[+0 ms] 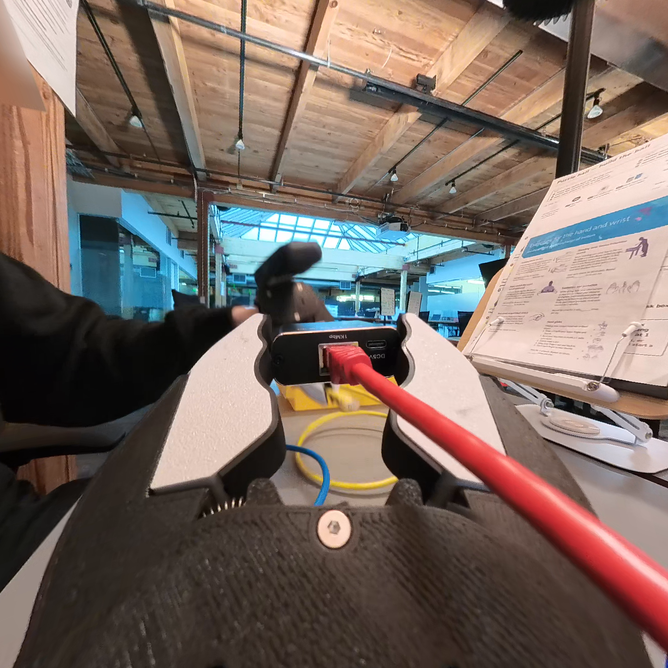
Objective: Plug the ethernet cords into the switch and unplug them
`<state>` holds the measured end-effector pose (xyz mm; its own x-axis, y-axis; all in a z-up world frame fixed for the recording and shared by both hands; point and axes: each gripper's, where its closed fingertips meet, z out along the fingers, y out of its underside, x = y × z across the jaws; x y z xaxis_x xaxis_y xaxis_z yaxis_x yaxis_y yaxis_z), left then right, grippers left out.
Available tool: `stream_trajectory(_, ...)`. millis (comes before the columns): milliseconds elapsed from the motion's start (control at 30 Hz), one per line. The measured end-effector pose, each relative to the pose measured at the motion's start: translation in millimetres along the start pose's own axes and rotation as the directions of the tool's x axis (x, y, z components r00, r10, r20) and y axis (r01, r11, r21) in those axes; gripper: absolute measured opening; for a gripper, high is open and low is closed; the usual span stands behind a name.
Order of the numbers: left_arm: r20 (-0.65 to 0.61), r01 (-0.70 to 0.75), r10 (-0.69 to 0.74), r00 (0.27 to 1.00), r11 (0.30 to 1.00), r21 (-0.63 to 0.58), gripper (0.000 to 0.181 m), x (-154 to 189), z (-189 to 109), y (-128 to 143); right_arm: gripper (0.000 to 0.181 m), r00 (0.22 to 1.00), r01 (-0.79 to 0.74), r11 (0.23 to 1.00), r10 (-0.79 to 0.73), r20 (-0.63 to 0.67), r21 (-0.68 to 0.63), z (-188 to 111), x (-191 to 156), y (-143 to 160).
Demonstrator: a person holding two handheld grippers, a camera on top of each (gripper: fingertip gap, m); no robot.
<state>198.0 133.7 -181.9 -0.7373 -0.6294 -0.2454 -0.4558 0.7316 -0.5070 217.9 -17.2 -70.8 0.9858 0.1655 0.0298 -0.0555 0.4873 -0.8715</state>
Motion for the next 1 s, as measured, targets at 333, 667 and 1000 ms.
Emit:
stream_trajectory(333,-0.210,0.114,-0.079,0.974,0.980,0.163,0.005,17,60,10,0.066,0.999,0.020,0.997,-0.016,0.039,-0.080,3,-5,12)
stream_trajectory(667,-0.163,0.099,-0.062,0.985,0.968,0.230,0.025,17,69,-5,0.066,0.999,0.010,0.995,-0.006,0.039,-0.100,3,-4,17)
stream_trajectory(1000,-0.171,0.113,-0.073,0.983,0.965,0.237,0.011,21,74,-14,0.066,0.999,0.010,0.995,-0.006,0.038,-0.100,4,-4,17)
